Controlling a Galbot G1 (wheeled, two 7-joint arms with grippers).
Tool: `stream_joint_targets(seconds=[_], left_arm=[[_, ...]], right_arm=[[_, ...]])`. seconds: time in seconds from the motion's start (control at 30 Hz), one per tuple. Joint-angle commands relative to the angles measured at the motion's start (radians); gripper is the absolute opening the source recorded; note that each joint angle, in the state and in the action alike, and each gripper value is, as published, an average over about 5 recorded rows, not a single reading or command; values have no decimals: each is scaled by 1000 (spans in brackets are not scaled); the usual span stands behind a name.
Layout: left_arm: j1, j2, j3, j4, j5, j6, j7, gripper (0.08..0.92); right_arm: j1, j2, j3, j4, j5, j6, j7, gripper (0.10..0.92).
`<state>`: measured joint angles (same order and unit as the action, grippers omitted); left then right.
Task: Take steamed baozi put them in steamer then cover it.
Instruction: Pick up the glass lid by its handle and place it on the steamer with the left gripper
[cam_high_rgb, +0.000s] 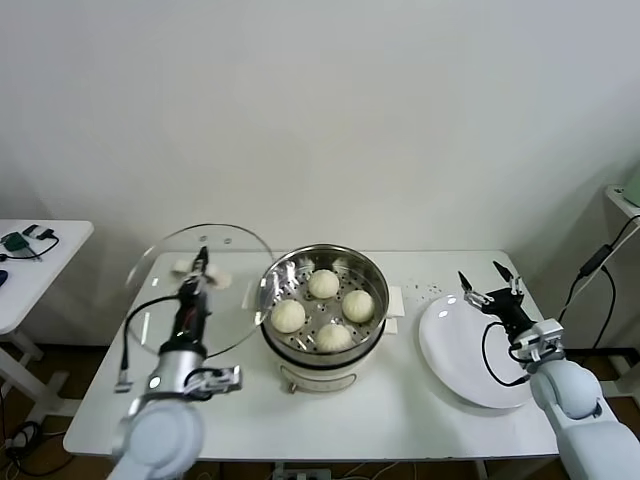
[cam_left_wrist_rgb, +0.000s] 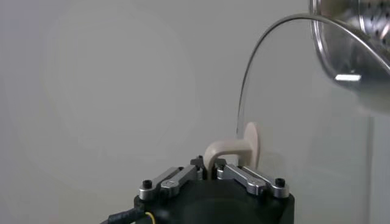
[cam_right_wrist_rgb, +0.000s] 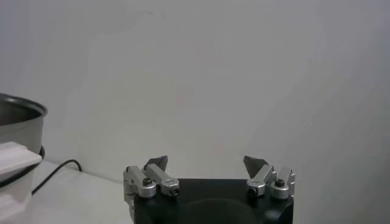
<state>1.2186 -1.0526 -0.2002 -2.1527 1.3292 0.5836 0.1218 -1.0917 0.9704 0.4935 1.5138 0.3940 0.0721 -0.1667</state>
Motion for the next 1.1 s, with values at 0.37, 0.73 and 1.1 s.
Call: stream_joint_targets(seconds=[0.37, 0.73, 1.1], left_arm=[[-420, -334, 484, 274, 204, 202, 351, 164], [-397, -429, 471, 380, 236, 202, 319, 164], [-383, -414, 454, 406, 238, 202, 298, 164]], right_arm=[[-29, -1, 63, -41, -32, 16, -11, 823], [-55, 5, 94, -47, -32, 25, -19, 823], [-45, 8, 86, -50, -33, 25, -20, 823]])
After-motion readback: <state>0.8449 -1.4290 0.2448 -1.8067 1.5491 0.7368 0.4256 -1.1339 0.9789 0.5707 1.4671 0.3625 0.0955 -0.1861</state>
